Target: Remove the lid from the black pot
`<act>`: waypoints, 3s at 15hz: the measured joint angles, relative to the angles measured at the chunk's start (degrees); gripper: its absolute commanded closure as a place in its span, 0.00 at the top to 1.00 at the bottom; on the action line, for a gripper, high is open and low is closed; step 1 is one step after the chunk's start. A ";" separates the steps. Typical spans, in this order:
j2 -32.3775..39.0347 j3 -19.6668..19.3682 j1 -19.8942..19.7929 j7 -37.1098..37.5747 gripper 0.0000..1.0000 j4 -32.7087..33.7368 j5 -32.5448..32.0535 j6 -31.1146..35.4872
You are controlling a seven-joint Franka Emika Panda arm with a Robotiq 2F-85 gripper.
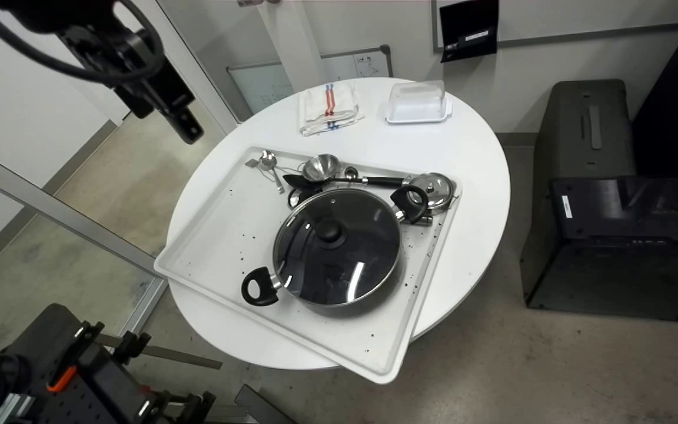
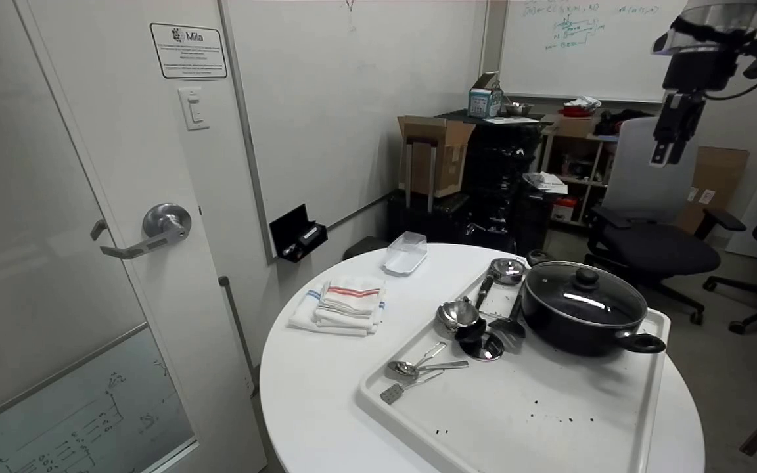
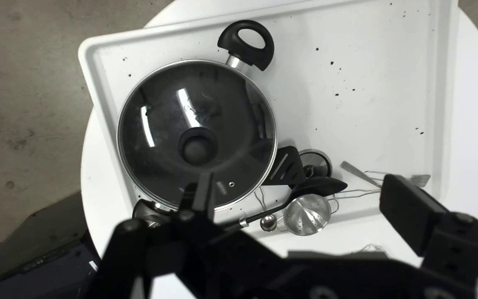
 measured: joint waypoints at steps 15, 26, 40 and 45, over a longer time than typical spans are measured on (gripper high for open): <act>21.45 1.05 -3.95 2.00 1.00 1.48 3.14 25.81; 32.60 1.34 -4.32 8.50 1.00 7.96 2.84 26.89; 42.47 1.33 -3.60 11.69 1.00 13.53 1.71 26.97; 43.23 1.34 -2.90 11.69 0.73 13.82 1.50 28.01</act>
